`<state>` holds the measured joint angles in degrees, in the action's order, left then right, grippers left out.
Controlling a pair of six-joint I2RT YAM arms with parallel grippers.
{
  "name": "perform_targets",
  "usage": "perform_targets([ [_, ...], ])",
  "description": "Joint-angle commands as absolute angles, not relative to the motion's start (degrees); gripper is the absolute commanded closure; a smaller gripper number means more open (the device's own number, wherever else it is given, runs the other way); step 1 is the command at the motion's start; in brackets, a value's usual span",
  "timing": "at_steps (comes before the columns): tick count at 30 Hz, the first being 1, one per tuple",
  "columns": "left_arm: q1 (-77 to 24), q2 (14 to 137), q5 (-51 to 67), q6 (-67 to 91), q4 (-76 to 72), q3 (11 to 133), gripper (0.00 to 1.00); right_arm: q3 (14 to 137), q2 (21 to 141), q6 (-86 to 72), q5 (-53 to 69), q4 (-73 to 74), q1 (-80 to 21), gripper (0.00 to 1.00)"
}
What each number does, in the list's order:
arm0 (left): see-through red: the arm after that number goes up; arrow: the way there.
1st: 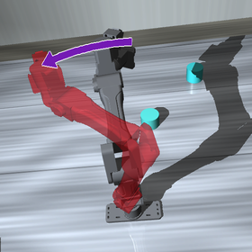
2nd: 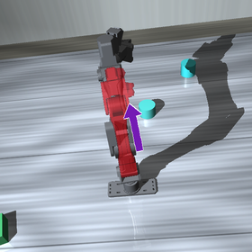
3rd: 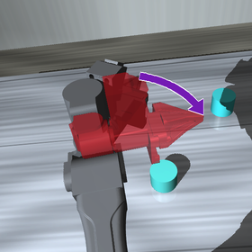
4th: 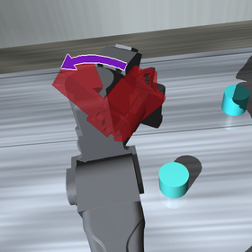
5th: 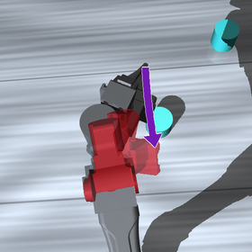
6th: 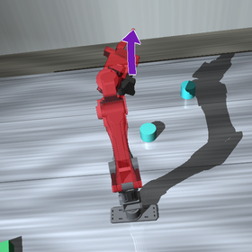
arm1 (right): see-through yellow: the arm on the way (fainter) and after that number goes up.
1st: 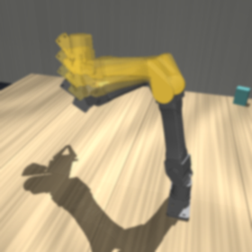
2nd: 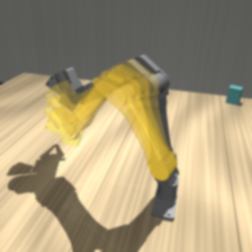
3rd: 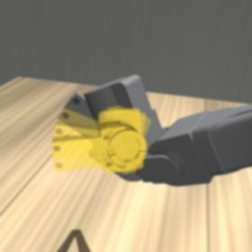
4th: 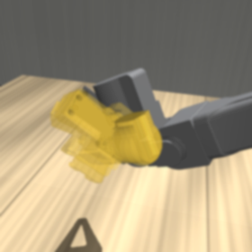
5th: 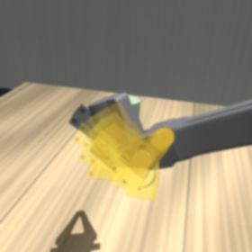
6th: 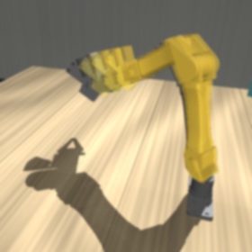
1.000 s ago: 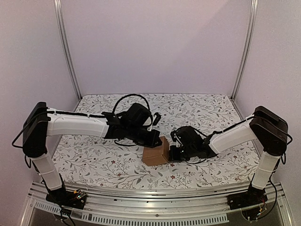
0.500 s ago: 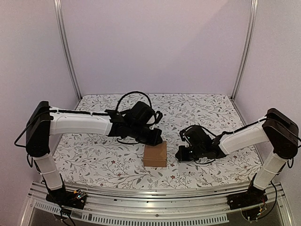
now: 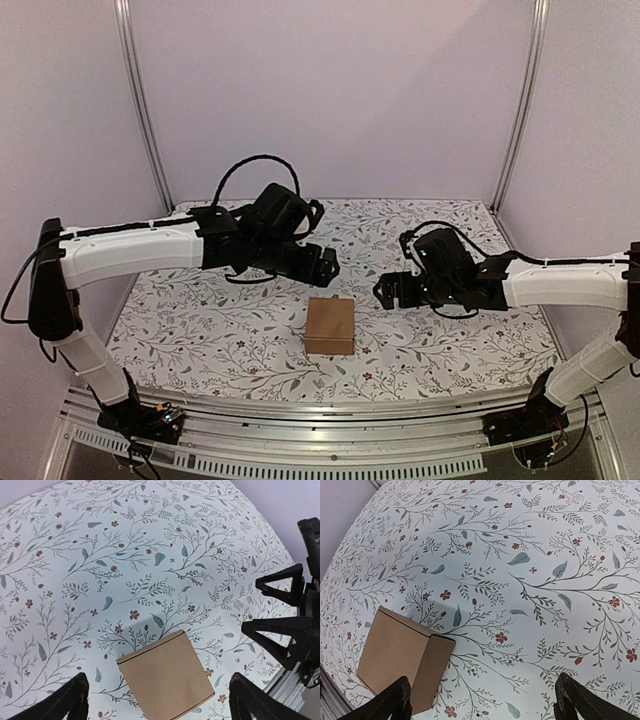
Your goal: Fold the paper box
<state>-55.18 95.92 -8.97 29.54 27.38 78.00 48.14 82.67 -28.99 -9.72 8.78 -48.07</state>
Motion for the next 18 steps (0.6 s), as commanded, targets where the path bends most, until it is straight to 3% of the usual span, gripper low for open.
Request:
perform_targets([
  [1, -53.38, 93.27, -13.23, 28.15, 33.61, 79.64, 0.01, 51.19, 78.78, -24.93, -12.67, 17.14, -44.84, 0.01],
  [11, -47.04, 88.41, -15.39, 26.67, 47.11, 86.44, 0.0, 63.55, 74.09, -20.34, -22.72, 33.76, -41.12, 0.01],
  [18, -41.05, 82.41, -16.79, 24.4, 50.57, 89.14, 0.01, 70.49, 71.8, -23.99, -23.41, 45.16, -29.58, 0.01],
])
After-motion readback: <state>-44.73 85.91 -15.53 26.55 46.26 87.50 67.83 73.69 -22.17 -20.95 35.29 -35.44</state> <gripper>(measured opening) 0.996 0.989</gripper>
